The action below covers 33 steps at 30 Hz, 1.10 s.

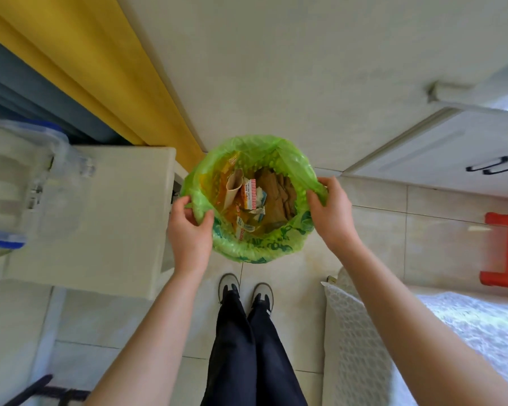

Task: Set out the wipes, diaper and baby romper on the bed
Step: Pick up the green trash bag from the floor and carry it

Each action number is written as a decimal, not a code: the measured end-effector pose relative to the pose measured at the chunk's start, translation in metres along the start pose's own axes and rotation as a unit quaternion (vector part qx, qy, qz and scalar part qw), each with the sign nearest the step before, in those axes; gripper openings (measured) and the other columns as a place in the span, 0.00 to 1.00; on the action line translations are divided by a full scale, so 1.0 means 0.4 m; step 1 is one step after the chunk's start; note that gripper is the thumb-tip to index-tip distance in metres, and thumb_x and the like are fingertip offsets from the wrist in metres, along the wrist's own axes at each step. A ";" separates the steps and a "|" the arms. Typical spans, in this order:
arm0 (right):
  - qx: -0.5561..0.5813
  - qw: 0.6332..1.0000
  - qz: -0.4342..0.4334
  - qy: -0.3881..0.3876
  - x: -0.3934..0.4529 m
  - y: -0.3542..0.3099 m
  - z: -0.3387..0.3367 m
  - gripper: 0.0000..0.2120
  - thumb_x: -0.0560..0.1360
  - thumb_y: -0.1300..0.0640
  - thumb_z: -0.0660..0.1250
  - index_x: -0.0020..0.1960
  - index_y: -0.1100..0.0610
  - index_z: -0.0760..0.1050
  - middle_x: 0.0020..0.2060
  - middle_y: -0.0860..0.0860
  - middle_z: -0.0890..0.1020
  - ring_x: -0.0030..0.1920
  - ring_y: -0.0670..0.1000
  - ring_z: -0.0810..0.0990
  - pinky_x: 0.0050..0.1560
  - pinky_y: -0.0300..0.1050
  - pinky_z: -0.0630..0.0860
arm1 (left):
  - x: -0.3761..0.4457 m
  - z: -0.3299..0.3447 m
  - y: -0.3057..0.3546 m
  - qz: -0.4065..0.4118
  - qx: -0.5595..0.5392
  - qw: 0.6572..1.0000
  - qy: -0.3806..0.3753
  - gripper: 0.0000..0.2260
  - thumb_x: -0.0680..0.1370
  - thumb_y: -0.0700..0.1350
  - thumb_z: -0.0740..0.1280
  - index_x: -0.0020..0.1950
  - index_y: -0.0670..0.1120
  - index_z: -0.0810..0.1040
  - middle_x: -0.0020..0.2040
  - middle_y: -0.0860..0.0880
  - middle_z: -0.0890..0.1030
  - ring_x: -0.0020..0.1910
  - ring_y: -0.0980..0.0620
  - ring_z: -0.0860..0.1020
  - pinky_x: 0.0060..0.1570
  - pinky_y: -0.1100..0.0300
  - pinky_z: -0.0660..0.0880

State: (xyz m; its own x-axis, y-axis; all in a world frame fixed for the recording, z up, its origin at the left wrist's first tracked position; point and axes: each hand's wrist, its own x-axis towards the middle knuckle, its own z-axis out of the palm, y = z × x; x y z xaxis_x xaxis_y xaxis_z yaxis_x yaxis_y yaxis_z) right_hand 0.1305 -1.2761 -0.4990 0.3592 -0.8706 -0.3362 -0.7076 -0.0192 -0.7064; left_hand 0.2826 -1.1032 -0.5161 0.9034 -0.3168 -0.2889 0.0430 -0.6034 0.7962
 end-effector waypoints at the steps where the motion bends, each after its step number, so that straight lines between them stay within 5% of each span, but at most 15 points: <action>1: -0.003 1.000 0.002 0.003 -0.026 -0.005 -0.015 0.12 0.79 0.59 0.62 0.61 0.60 0.71 0.40 0.46 0.75 0.36 0.45 0.75 0.37 0.42 0.71 | -0.027 -0.016 0.010 -0.002 0.002 1.000 0.005 0.19 0.73 0.40 0.72 0.63 0.44 0.74 0.44 0.48 0.78 0.41 0.50 0.77 0.43 0.57 0.74; 13: 0.024 1.000 0.007 -0.012 -0.346 -0.050 -0.157 0.13 0.79 0.59 0.62 0.63 0.59 0.71 0.44 0.49 0.78 0.35 0.42 0.75 0.28 0.28 0.68 | -0.298 -0.233 0.066 0.010 0.022 1.000 0.012 0.20 0.74 0.39 0.72 0.64 0.42 0.73 0.48 0.47 0.79 0.45 0.47 0.79 0.47 0.54 0.75; 19: 0.016 1.000 -0.009 -0.003 -0.437 -0.082 -0.160 0.14 0.79 0.60 0.63 0.64 0.59 0.71 0.48 0.49 0.77 0.44 0.49 0.76 0.42 0.40 0.69 | -0.343 -0.309 0.058 0.017 0.014 1.000 0.010 0.20 0.74 0.39 0.72 0.64 0.43 0.74 0.47 0.48 0.79 0.43 0.50 0.78 0.42 0.64 0.71; 23: 0.018 1.000 -0.003 0.009 -0.483 -0.106 -0.136 0.13 0.79 0.60 0.63 0.63 0.59 0.72 0.46 0.49 0.78 0.38 0.43 0.75 0.34 0.30 0.69 | -0.337 -0.357 0.049 0.026 0.021 0.999 0.007 0.20 0.74 0.39 0.72 0.64 0.43 0.74 0.46 0.49 0.79 0.42 0.52 0.77 0.38 0.71 0.68; 33: 0.059 0.989 0.069 0.113 -0.642 -0.170 -0.010 0.13 0.79 0.61 0.62 0.63 0.59 0.73 0.42 0.46 0.76 0.36 0.37 0.73 0.31 0.25 0.70 | -0.247 -0.513 0.028 0.099 0.021 0.991 -0.088 0.18 0.74 0.40 0.71 0.64 0.44 0.74 0.47 0.49 0.80 0.44 0.50 0.79 0.47 0.55 0.77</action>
State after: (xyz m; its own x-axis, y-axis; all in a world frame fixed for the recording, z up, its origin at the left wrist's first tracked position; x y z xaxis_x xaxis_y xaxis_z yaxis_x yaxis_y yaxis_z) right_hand 0.0840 -1.0534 -0.3620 0.1092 -0.9490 -0.2957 -0.6589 0.1536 -0.7364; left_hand 0.2813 -0.9285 -0.3698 0.8034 -0.5528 -0.2215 -0.1487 -0.5464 0.8242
